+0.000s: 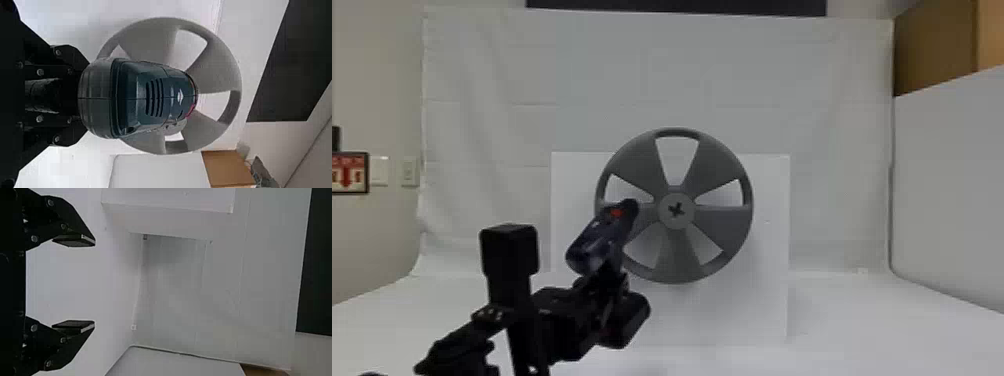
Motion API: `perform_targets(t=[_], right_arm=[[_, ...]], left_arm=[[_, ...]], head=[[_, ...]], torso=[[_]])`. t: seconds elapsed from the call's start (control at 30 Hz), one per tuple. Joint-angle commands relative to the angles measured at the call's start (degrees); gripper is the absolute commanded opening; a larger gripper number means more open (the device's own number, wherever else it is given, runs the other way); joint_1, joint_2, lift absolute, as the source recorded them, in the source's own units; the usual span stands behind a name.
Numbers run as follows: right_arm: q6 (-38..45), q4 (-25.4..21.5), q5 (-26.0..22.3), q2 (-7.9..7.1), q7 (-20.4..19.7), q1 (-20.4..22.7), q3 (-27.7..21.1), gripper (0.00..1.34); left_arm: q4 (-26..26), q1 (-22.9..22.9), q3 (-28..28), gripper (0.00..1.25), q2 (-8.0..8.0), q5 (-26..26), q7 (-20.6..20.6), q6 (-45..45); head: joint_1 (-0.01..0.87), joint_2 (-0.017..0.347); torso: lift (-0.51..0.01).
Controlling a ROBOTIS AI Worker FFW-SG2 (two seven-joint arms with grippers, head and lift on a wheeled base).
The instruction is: Grasp the drill and bring into the middle of wheel
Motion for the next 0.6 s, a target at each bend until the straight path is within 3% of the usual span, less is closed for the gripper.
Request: perform_targets(t=[0.0, 0.33, 0.57], right_arm=[[0.0, 0.0, 0.0, 0.28, 0.0, -0.03, -0.07, 0.82], [0.0, 0.0, 0.44, 0.46, 0.0, -0.2, 0.46, 0.82], [0.0, 0.0, 0.61, 0.46, 0.0, -0.2, 0.72, 0.82]], left_arm=[[-0.13, 2.27, 3.05, 0.03, 0.09, -0.72, 1.98, -0.92], [-0.04, 4.12, 4.46, 0.03, 0.09, -4.76, 9.45, -1.1], [2.69, 4.03, 4.81, 0.03, 0.0, -4.85, 10.25, -1.1]], head=[[0.0, 0.0], [0.0, 0.0], [0.0, 0.0]], torso=[[-0.406], [-0.406], [-0.406]])
